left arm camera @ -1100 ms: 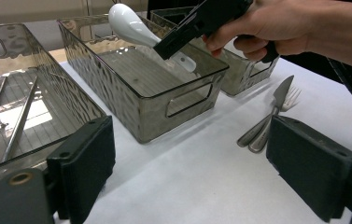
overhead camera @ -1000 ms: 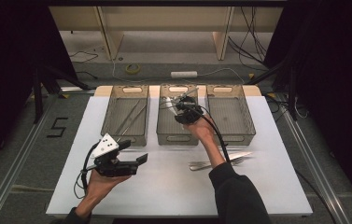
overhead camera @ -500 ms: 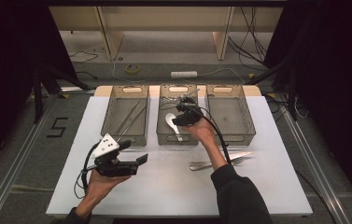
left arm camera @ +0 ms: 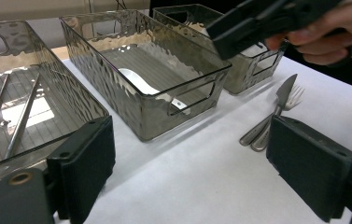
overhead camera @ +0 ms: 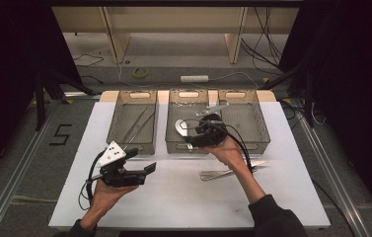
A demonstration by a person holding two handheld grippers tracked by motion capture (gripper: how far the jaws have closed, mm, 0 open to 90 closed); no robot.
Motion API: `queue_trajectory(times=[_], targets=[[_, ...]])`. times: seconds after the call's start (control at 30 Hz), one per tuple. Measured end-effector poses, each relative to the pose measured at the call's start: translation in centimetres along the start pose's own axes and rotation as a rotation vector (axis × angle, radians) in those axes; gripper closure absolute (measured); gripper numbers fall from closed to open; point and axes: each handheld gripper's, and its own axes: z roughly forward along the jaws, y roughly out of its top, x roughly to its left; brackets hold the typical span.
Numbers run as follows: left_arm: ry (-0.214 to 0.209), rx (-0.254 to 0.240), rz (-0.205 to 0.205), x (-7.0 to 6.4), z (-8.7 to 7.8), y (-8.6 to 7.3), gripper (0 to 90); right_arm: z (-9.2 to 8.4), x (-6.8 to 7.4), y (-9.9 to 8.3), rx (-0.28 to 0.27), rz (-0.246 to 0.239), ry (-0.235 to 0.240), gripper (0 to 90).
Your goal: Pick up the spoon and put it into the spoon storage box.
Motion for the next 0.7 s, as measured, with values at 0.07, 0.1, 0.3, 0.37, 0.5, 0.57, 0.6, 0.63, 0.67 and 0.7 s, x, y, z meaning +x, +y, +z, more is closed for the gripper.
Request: queue_trajectory(times=[0.07,0.1,0.3,0.37,0.5,0.57,0.6,0.63,0.67,0.7], targets=[[-0.001,0.001,-0.002,0.0,0.0,0.0,15.0,-0.4,0.3,-0.6,-0.012,0.002,-0.009,38.5],[-0.002,0.001,-0.002,0.0,0.0,0.0,15.0,-0.6,0.5,-0.9,-0.022,0.006,-0.007,37.7],[-0.003,0.000,-0.001,0.0,0.0,0.0,15.0,-1.1,0.9,-2.9,-0.048,0.027,0.004,31.8],[-0.003,-0.004,0.000,0.0,0.0,0.0,15.0,-1.2,0.9,-3.5,-0.063,0.038,0.009,31.4],[-0.003,-0.001,-0.001,-0.1,-0.1,0.0,15.0,-1.3,0.7,-4.3,-0.067,0.053,0.009,29.1],[-0.003,-0.002,0.000,-0.1,-0.1,0.0,15.0,-1.3,0.6,-4.7,-0.061,0.057,0.003,28.7],[-0.003,0.000,0.001,0.0,-0.1,0.0,15.0,-1.2,0.6,-4.8,-0.058,0.059,0.000,28.7],[-0.002,0.001,0.002,0.0,0.0,0.0,15.0,-1.2,0.5,-5.0,-0.051,0.065,0.002,28.7],[-0.002,0.001,0.002,0.0,0.0,0.0,15.0,-1.1,0.4,-5.2,-0.051,0.062,-0.002,28.8],[-0.002,0.000,0.000,0.0,0.0,0.0,15.0,-1.1,0.4,-5.3,-0.047,0.060,-0.007,29.0]])
